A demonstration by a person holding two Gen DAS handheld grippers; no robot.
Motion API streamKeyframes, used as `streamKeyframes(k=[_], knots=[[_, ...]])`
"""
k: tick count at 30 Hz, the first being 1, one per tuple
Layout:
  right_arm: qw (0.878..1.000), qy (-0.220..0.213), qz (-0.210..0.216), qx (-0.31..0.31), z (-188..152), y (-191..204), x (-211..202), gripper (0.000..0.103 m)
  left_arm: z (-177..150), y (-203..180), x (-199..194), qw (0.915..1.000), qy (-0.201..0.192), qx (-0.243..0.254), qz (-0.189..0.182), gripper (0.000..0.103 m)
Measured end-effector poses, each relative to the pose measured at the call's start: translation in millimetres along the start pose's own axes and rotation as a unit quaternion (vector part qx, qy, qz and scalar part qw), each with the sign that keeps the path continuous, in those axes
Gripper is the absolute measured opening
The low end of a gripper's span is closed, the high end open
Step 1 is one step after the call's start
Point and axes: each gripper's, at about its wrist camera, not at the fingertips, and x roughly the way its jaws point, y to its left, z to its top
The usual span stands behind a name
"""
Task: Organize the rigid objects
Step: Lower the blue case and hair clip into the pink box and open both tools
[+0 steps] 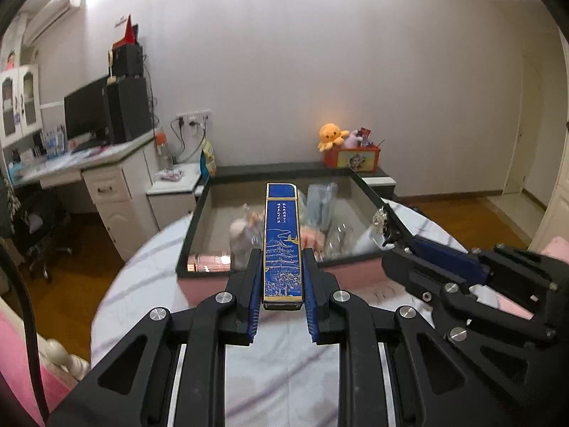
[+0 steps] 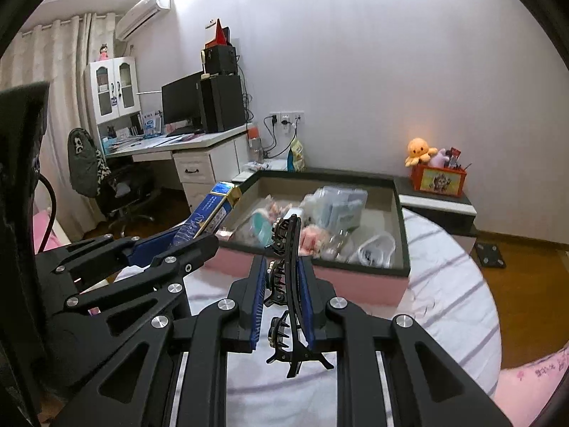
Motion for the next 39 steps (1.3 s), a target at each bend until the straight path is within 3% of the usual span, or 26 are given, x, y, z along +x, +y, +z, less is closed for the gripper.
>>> streamKeyframes(k=[6, 12, 17, 20, 21, 23, 25, 27, 30, 33, 39], knots=[[1.000, -0.009, -0.015, -0.011, 31.5, -14.9, 27.3, 0.019, 31.1, 0.3, 47.2, 0.9997, 0.012, 0.018, -0.010, 0.020], [0.999, 0.028, -0.015, 0.004, 47.4, -40.9, 86.5, 0.019, 44.9, 5.6, 127.7, 0.9962, 0.079, 0.011, -0.034, 0.020], [0.998, 0.059, -0.014, 0.017, 43.7, -56.1, 123.8, 0.019, 40.7, 7.8, 153.1, 0.9962, 0.086, 0.012, -0.014, 0.021], [0.997, 0.067, -0.024, 0.021, 40.0, -58.5, 132.7, 0.021, 36.3, 10.9, 158.3, 0.9956, 0.093, 0.004, -0.010, 0.031], [0.997, 0.068, -0.024, 0.024, 39.4, -59.7, 133.3, 0.026, 35.9, 12.5, 157.2, 0.9958, 0.091, 0.003, -0.007, 0.039], [0.997, 0.061, -0.042, 0.031, 40.3, -61.9, 129.3, 0.040, 36.8, 19.1, 150.0, 0.9963, 0.085, -0.010, 0.002, 0.053], [0.996, 0.050, -0.060, 0.038, 42.3, -66.9, 121.0, 0.073, 38.7, 28.2, 137.6, 0.9966, 0.078, -0.029, -0.002, 0.078], [0.996, 0.029, -0.064, 0.050, 44.9, -70.8, 102.3, 0.090, 40.6, 35.0, 115.2, 0.9972, 0.056, -0.047, -0.015, 0.089], [0.997, 0.008, -0.058, 0.050, 49.7, -64.4, 69.9, 0.091, 38.6, 36.2, 69.9, 0.9977, 0.019, -0.060, -0.025, 0.092], [0.996, -0.023, -0.081, 0.031, 53.7, -48.5, 33.9, 0.103, 35.2, 37.0, 28.5, 0.9978, -0.010, -0.065, -0.009, 0.098], [0.991, -0.076, -0.108, -0.001, 51.7, -16.6, -37.5, 0.103, 28.0, 33.2, -49.5, 0.9971, -0.056, -0.042, 0.029, 0.100]])
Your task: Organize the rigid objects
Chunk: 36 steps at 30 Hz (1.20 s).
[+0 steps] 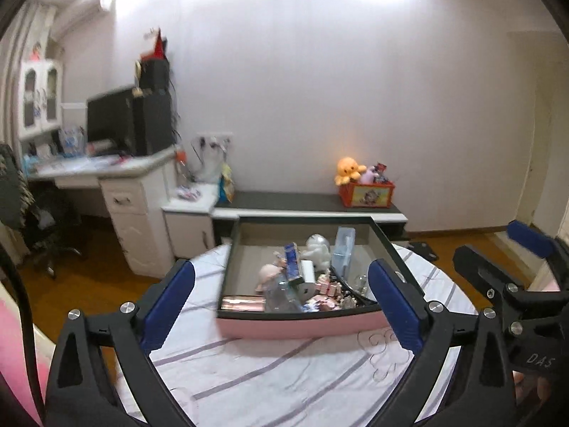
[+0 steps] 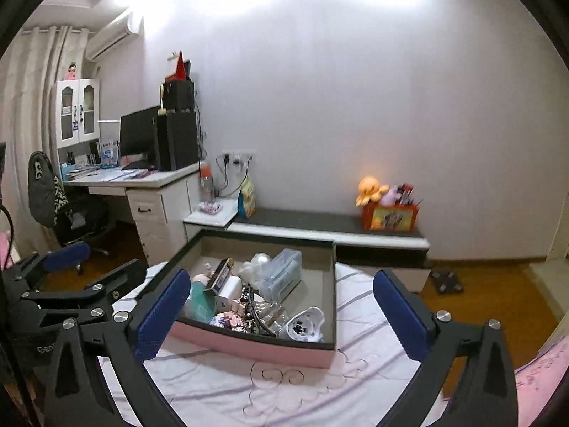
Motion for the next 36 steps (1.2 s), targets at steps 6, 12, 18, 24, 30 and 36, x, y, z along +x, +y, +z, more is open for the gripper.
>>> streamKeyframes(k=[6, 12, 18, 24, 30, 36], knots=[[1.000, -0.027, -0.001, 0.008, 1.0, 6.9, -65.9, 0.103, 0.1, -5.1, -69.7, 0.9995, -0.032, 0.010, -0.002, 0.100], [0.999, -0.044, -0.003, 0.006, 3.7, 13.0, -125.2, 0.103, 3.3, -7.4, -136.7, 0.9978, -0.063, 0.020, -0.004, 0.100], [0.998, -0.067, -0.017, -0.012, 10.9, 22.3, -177.1, 0.103, 4.9, -0.8, -186.3, 0.9957, -0.092, 0.010, -0.004, 0.103], [0.995, -0.088, -0.019, -0.030, 15.6, 31.7, -207.8, 0.103, 5.4, 0.0, -224.2, 0.9921, -0.125, 0.005, 0.015, 0.103], [0.993, -0.106, -0.024, -0.042, 19.1, 39.8, -228.6, 0.103, 6.1, -0.2, -239.8, 0.9894, -0.142, 0.011, 0.025, 0.103], [0.993, -0.111, -0.025, -0.040, 15.5, 37.5, -228.6, 0.103, 5.0, -1.5, -241.0, 0.9896, -0.142, 0.010, 0.022, 0.103]])
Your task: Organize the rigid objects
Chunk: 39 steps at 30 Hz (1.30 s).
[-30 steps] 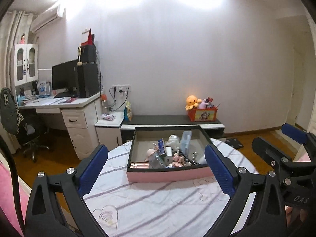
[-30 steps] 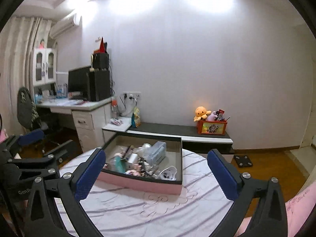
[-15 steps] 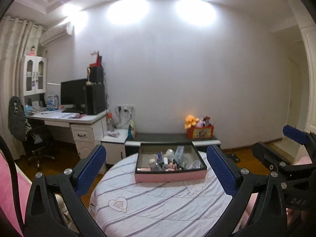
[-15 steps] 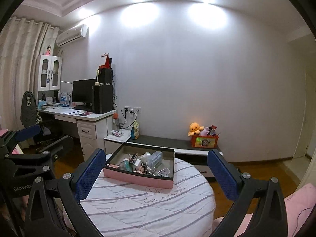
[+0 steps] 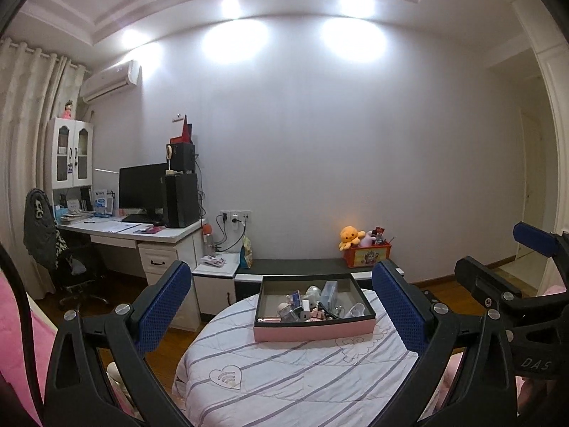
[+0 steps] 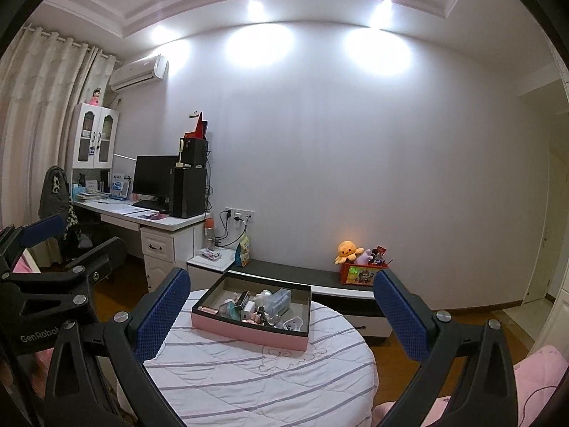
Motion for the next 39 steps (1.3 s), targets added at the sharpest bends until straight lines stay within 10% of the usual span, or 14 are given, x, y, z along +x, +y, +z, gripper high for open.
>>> streamKeyframes(k=[39], knots=[[0.999, -0.005, -0.034, 0.025, -6.3, -2.7, -12.4, 0.103, -1.8, -12.5, 5.1, 0.9998, -0.018, 0.012, 0.004, 0.103]])
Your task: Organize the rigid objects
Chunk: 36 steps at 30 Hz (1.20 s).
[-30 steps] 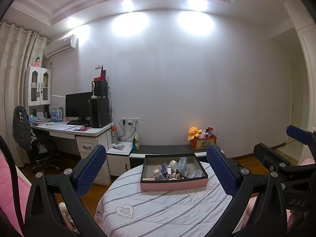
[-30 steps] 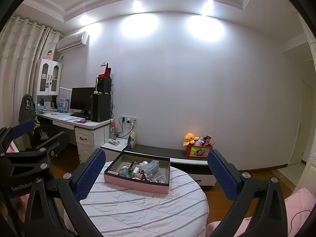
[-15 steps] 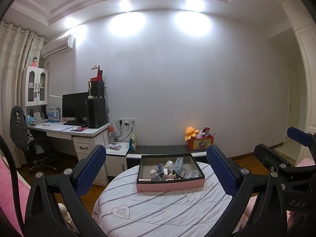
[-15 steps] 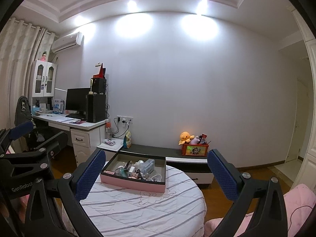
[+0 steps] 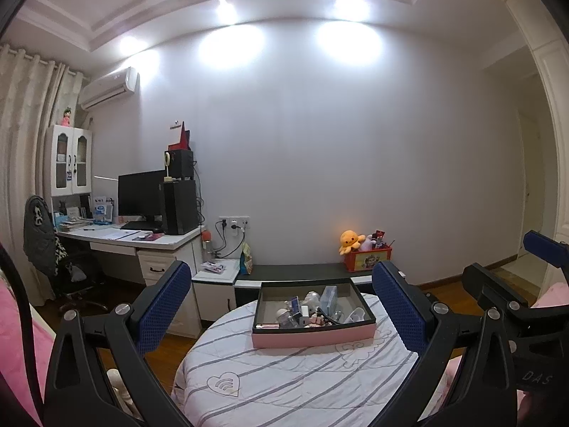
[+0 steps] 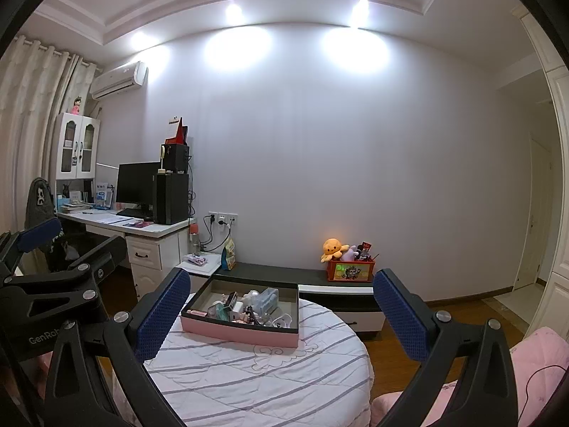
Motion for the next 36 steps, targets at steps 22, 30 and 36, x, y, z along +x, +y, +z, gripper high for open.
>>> streamKeyframes(k=[22, 30, 36], knots=[[1.000, 0.008, 0.005, 0.004, -5.4, 2.1, 6.5, 0.103, -4.3, 1.3, 3.3, 0.9997, -0.011, 0.013, 0.017, 0.102], [1.000, 0.016, 0.006, 0.005, -7.9, 1.8, 10.5, 0.103, -6.3, 1.0, 6.6, 0.9997, -0.008, 0.015, 0.018, 0.102], [1.000, 0.015, 0.006, 0.005, -8.0, 1.1, 12.4, 0.103, -6.4, 1.0, 7.0, 0.9997, -0.006, 0.015, 0.018, 0.102]])
